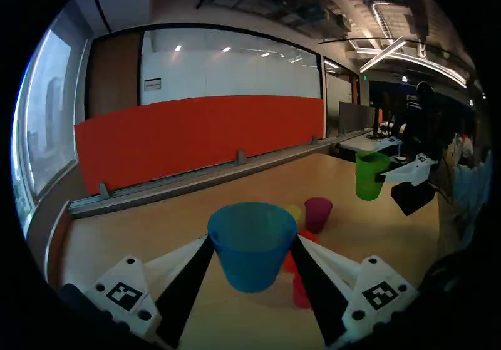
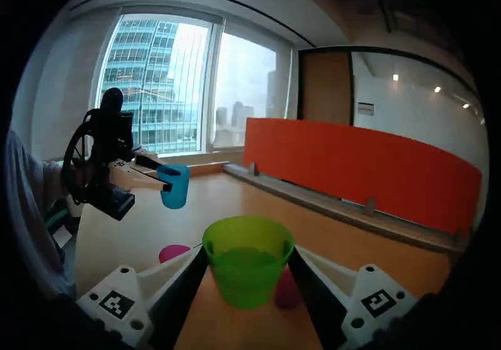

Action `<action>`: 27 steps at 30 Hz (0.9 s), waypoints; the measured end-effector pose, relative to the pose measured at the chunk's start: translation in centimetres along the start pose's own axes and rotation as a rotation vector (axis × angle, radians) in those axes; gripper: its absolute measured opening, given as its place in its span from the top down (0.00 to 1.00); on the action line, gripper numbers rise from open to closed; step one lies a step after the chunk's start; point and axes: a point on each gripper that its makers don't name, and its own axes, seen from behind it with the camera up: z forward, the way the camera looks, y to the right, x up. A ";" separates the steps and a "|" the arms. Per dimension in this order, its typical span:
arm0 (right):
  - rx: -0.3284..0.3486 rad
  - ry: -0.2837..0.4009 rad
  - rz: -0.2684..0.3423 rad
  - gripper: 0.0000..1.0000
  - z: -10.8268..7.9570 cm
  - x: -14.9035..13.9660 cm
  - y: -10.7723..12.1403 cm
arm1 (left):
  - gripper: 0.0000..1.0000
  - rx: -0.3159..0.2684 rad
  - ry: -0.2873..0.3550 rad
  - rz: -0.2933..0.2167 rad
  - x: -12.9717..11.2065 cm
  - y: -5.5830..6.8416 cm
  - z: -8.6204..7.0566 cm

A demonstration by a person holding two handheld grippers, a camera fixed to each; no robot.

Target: Pour water

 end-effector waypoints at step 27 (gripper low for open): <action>-0.003 -0.175 0.036 0.10 -1.0 -7.5 0.5 | 0.14 -0.058 -0.220 0.019 -10.1 1.9 0.4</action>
